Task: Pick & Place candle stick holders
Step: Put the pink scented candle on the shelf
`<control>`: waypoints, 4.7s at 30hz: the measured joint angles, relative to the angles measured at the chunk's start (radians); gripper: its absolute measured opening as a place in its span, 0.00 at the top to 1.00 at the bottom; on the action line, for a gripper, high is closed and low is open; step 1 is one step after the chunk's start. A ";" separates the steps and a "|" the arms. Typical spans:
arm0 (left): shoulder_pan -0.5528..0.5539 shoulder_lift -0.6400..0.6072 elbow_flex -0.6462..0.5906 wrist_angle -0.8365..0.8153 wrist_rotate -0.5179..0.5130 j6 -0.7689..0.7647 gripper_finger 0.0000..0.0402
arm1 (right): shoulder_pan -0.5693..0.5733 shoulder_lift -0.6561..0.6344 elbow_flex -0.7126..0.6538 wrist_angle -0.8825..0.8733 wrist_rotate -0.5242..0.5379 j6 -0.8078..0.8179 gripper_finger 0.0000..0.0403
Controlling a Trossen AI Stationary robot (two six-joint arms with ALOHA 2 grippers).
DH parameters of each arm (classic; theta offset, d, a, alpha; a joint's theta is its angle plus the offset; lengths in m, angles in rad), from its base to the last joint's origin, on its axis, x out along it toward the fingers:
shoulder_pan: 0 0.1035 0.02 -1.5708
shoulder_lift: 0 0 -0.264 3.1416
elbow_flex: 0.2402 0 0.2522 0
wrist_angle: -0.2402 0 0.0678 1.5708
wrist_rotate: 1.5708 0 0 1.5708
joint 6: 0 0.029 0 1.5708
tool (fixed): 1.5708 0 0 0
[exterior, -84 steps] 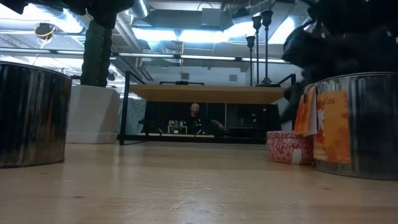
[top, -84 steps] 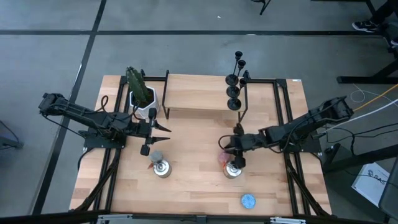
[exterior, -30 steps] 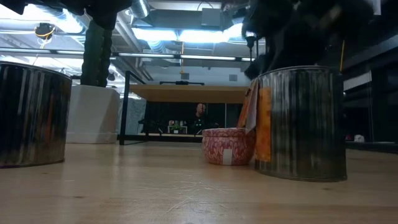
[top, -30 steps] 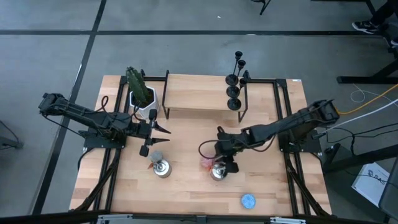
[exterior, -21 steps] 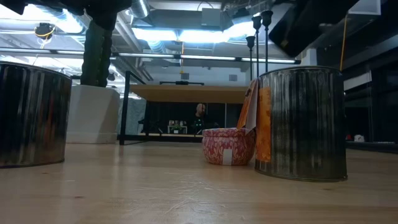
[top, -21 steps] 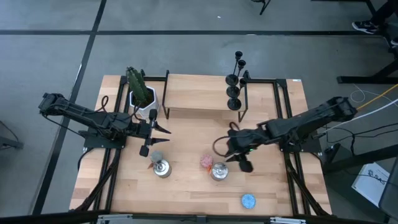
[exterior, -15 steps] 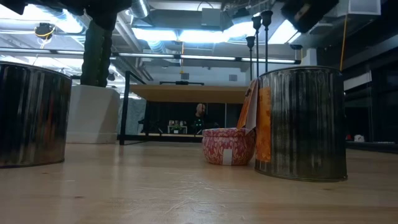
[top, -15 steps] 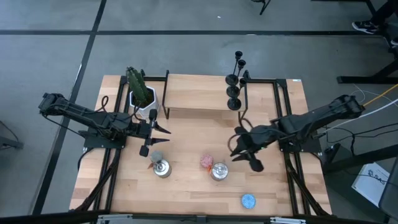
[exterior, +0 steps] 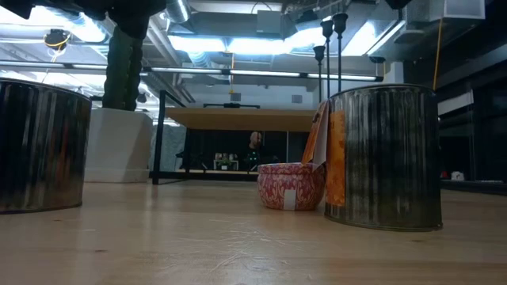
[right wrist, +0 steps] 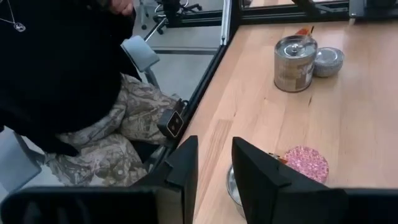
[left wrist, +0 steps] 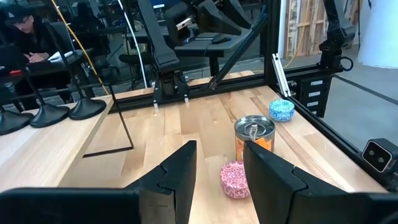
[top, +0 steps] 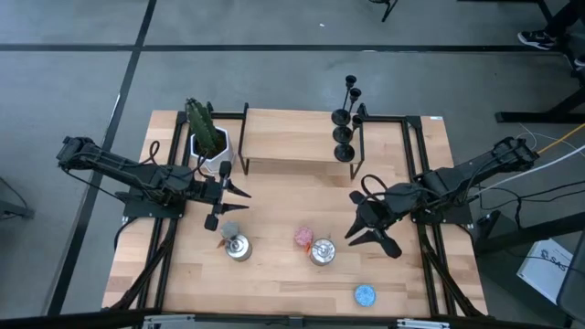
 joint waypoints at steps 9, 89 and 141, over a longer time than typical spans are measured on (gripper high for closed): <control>0.000 0.000 0.000 0.000 -0.002 0.000 0.68 | 0.005 -0.038 -0.035 -0.101 0.015 -0.082 0.75; 0.000 0.014 0.000 0.065 0.062 0.054 0.68 | -0.272 -1.021 -0.911 0.324 0.207 -0.499 0.75; 0.017 0.729 0.432 -0.169 0.055 0.128 0.14 | -0.272 -1.020 -0.910 0.325 0.210 -0.499 0.75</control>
